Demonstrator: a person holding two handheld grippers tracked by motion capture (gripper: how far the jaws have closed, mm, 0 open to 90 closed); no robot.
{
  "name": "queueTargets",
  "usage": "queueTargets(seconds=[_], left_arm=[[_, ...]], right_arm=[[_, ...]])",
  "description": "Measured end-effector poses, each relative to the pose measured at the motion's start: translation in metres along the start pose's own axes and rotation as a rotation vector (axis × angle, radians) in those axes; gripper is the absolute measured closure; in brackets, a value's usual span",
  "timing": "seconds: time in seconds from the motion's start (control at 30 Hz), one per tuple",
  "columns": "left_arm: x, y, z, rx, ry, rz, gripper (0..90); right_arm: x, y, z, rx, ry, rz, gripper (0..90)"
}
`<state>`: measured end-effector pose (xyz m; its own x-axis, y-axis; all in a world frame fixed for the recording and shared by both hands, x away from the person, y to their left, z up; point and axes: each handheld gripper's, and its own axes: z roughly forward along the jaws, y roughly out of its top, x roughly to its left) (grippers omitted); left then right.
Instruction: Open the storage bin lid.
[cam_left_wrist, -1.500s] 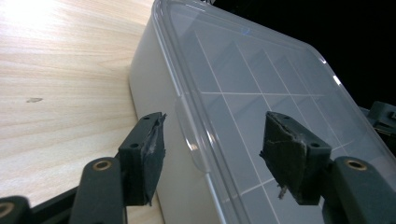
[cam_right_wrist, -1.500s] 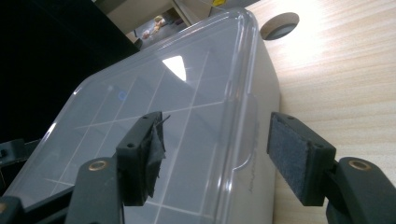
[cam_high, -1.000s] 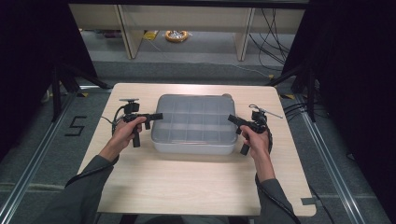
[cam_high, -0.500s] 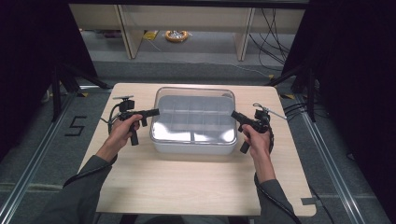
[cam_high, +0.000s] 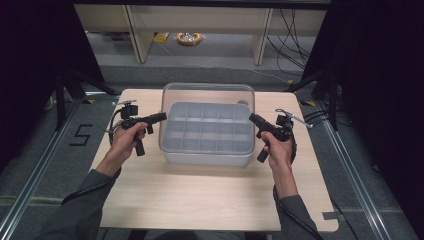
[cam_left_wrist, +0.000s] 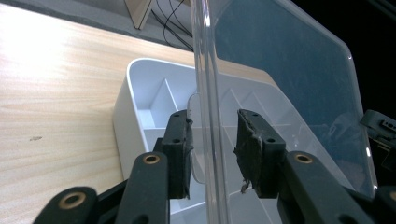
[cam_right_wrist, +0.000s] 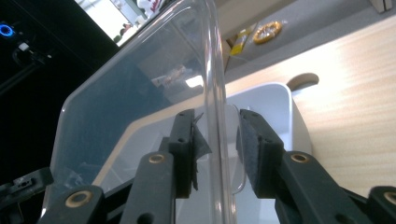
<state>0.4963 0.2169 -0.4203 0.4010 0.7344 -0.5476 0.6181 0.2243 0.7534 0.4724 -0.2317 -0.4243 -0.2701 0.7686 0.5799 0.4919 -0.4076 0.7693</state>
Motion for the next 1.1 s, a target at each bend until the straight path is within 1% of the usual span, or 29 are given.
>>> queueTargets(seconds=[0.03, 0.07, 0.1, 0.17, 0.2, 0.23, 0.3, 0.33, 0.37, 0.4, 0.43, 0.47, 0.5, 0.53, 0.57, 0.63, 0.67, 0.7, 0.73, 0.77, 0.8, 0.83, 0.93, 0.97, 1.0, 1.03, 1.07, 1.1], left_arm=[[-0.001, 0.0, -0.001, 0.002, -0.001, -0.001, 64.4], [-0.001, 0.0, -0.002, -0.003, -0.009, -0.007, 64.4], [-0.002, 0.0, -0.004, -0.002, -0.008, -0.004, 64.5], [-0.003, -0.001, -0.005, -0.004, -0.015, -0.001, 64.3], [-0.004, -0.001, -0.006, 0.0, -0.008, 0.002, 64.3], [-0.004, -0.001, -0.007, 0.0, -0.012, 0.001, 64.3], [-0.005, -0.002, -0.008, 0.0, -0.018, -0.003, 64.4], [-0.004, -0.002, -0.009, -0.001, -0.022, 0.001, 64.6], [-0.005, -0.003, -0.01, 0.006, -0.013, 0.01, 64.5], [-0.005, -0.003, -0.011, 0.0, -0.014, 0.011, 64.4], [-0.006, -0.004, -0.011, -0.004, -0.018, 0.015, 64.3], [-0.006, -0.005, -0.013, -0.002, -0.013, 0.018, 64.2], [-0.007, -0.006, -0.013, -0.005, -0.012, 0.015, 64.2], [-0.006, -0.006, -0.014, 0.001, -0.017, 0.022, 64.1], [-0.007, -0.007, -0.015, 0.004, -0.011, 0.019, 64.1], [-0.007, -0.008, -0.016, -0.001, -0.015, 0.022, 64.0], [-0.008, -0.008, -0.017, 0.004, -0.012, 0.024, 64.0], [-0.009, -0.009, -0.017, -0.003, -0.006, 0.023, 64.0], [-0.009, -0.009, -0.017, -0.007, -0.011, 0.022, 64.0], [-0.009, -0.01, -0.019, 0.006, -0.013, 0.033, 64.0], [-0.01, -0.01, -0.019, 0.003, -0.015, 0.028, 64.0], [-0.01, -0.01, -0.02, 0.006, -0.01, 0.031, 63.9], [-0.013, -0.011, -0.021, -0.002, -0.01, 0.028, 63.7], [-0.012, -0.011, -0.023, 0.006, -0.014, 0.039, 63.7], [-0.014, -0.011, -0.023, -0.006, -0.026, 0.032, 63.8], [-0.015, -0.012, -0.023, -0.006, -0.024, 0.031, 63.9], [-0.015, -0.012, -0.025, 0.0, -0.028, 0.04, 63.8], [-0.016, -0.013, -0.025, 0.003, -0.029, 0.045, 63.7]], right_arm=[[0.004, 0.001, -0.002, 0.007, -0.002, 0.034, 68.3], [0.006, 0.001, -0.003, 0.005, -0.005, 0.03, 68.3], [0.008, 0.002, -0.005, 0.008, -0.002, 0.046, 68.4], [0.009, 0.002, -0.008, 0.0, 0.008, 0.032, 68.4], [0.009, 0.002, -0.008, 0.0, 0.008, 0.032, 68.4], [0.009, 0.002, -0.008, 0.001, -0.003, 0.04, 68.4], [0.008, 0.002, -0.009, -0.004, 0.003, 0.011, 68.4], [0.009, 0.001, -0.01, 0.004, 0.004, 0.036, 68.4], [0.009, 0.001, -0.01, 0.003, 0.002, 0.035, 68.4], [0.01, 0.0, -0.011, 0.004, 0.006, 0.036, 68.4], [0.009, 0.0, -0.011, 0.001, 0.012, 0.018, 68.4], [0.008, -0.001, -0.012, 0.004, 0.004, 0.006, 68.3], [0.008, -0.001, -0.012, 0.004, 0.004, 0.006, 68.3], [0.009, -0.001, -0.012, 0.003, 0.01, 0.014, 68.3], [0.011, -0.001, -0.013, 0.004, 0.013, 0.036, 68.3], [0.012, -0.002, -0.015, 0.005, 0.015, 0.025, 68.2], [0.012, -0.002, -0.015, 0.005, 0.015, 0.025, 68.2], [0.013, -0.002, -0.016, 0.011, 0.016, 0.03, 68.1], [0.014, -0.002, -0.018, 0.013, 0.021, 0.034, 67.8], [0.014, -0.002, -0.018, 0.013, 0.021, 0.034, 67.8], [0.012, -0.002, -0.019, 0.012, 0.009, 0.003, 67.8], [0.013, -0.003, -0.02, 0.013, 0.016, 0.032, 67.7], [0.013, -0.003, -0.021, 0.018, 0.018, 0.032, 67.7], [0.013, -0.003, -0.022, 0.019, 0.022, 0.035, 67.7], [0.011, -0.003, -0.022, 0.012, 0.029, 0.006, 67.7], [0.011, -0.003, -0.024, 0.012, 0.027, 0.016, 67.7], [0.013, -0.003, -0.025, 0.021, 0.031, 0.045, 67.7], [0.011, -0.004, -0.025, 0.008, 0.037, 0.013, 67.7]])
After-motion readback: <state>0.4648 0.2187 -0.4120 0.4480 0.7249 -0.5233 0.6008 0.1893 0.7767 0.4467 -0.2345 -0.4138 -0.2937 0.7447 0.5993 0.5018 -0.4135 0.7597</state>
